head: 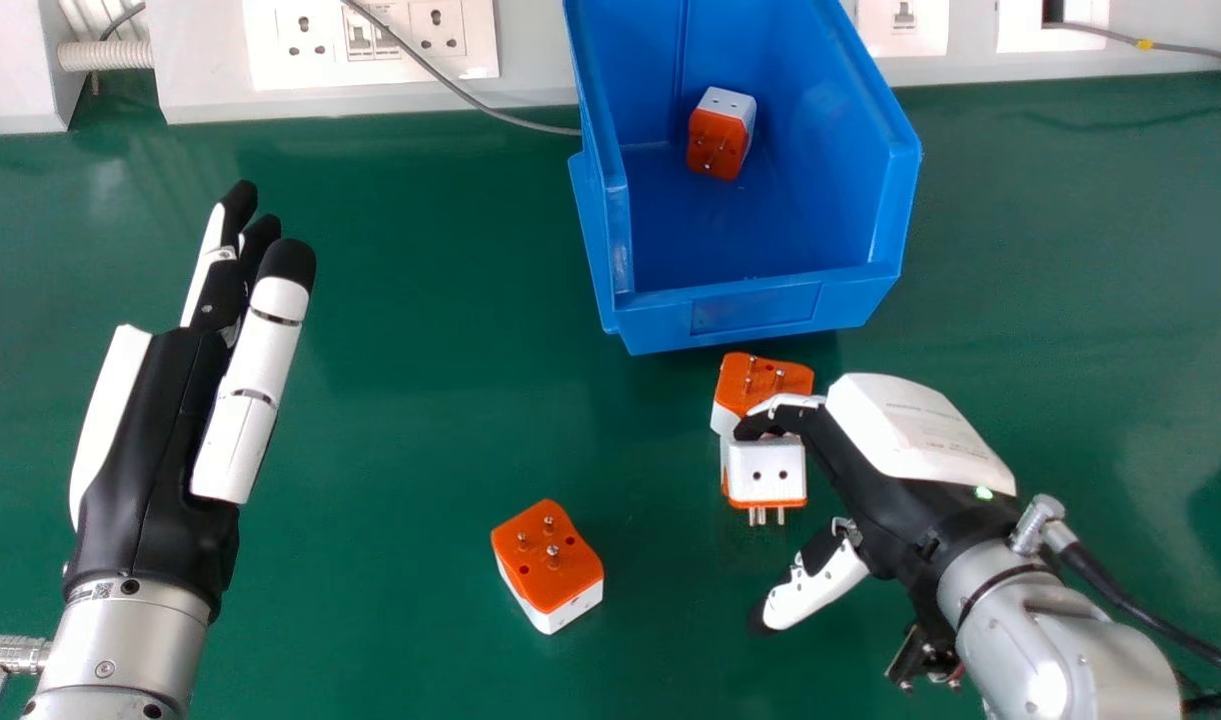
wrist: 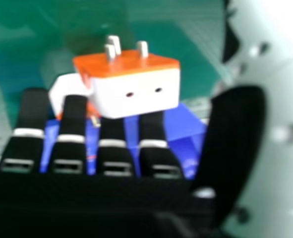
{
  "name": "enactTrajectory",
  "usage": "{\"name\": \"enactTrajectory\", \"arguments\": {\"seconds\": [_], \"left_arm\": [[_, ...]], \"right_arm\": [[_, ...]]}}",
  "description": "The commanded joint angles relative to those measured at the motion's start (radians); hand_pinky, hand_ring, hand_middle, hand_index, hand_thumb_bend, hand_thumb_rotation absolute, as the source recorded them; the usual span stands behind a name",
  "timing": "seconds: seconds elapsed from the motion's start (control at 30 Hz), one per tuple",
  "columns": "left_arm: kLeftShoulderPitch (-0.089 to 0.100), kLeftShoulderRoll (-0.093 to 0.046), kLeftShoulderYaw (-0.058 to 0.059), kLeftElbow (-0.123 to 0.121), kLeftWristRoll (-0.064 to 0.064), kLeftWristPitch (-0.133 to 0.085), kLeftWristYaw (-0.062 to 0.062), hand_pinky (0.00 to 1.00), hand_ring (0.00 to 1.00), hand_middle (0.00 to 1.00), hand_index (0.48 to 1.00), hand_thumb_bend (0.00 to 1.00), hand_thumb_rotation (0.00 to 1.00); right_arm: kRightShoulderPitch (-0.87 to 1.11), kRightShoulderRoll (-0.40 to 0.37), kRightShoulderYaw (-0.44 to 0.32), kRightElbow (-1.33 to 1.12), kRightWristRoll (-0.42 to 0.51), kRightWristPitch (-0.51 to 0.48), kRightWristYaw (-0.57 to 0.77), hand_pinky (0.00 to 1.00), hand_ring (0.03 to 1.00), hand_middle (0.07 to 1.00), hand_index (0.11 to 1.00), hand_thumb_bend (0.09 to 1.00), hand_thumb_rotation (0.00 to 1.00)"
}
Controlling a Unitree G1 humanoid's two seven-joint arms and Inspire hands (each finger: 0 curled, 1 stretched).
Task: Pick all objects and put in blue box
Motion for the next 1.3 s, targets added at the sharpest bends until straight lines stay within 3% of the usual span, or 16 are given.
{"name": "enactTrajectory", "arguments": {"seconds": [0.0, 0.6, 1.27], "left_arm": [[-0.003, 0.003, 0.003, -0.015, 0.003, -0.022, 0.007, 0.95, 0.98, 0.99, 1.0, 0.48, 1.0], [-0.005, 0.005, 0.001, -0.015, 0.004, -0.017, 0.008, 0.94, 0.98, 0.99, 1.0, 0.48, 1.0], [-0.006, 0.007, 0.004, -0.042, -0.003, 0.003, 0.004, 0.94, 0.98, 0.99, 1.0, 0.49, 1.0]], "right_arm": [[-0.007, -0.003, 0.008, 0.014, 0.0, -0.005, -0.002, 0.68, 0.783, 0.824, 0.743, 0.816, 0.0], [-0.039, -0.015, 0.022, 0.099, 0.016, -0.026, 0.009, 0.69, 0.794, 0.819, 0.742, 0.792, 0.0], [-0.114, -0.007, 0.076, 0.175, 0.041, 0.018, 0.088, 0.69, 0.787, 0.804, 0.731, 0.757, 0.0]]}}
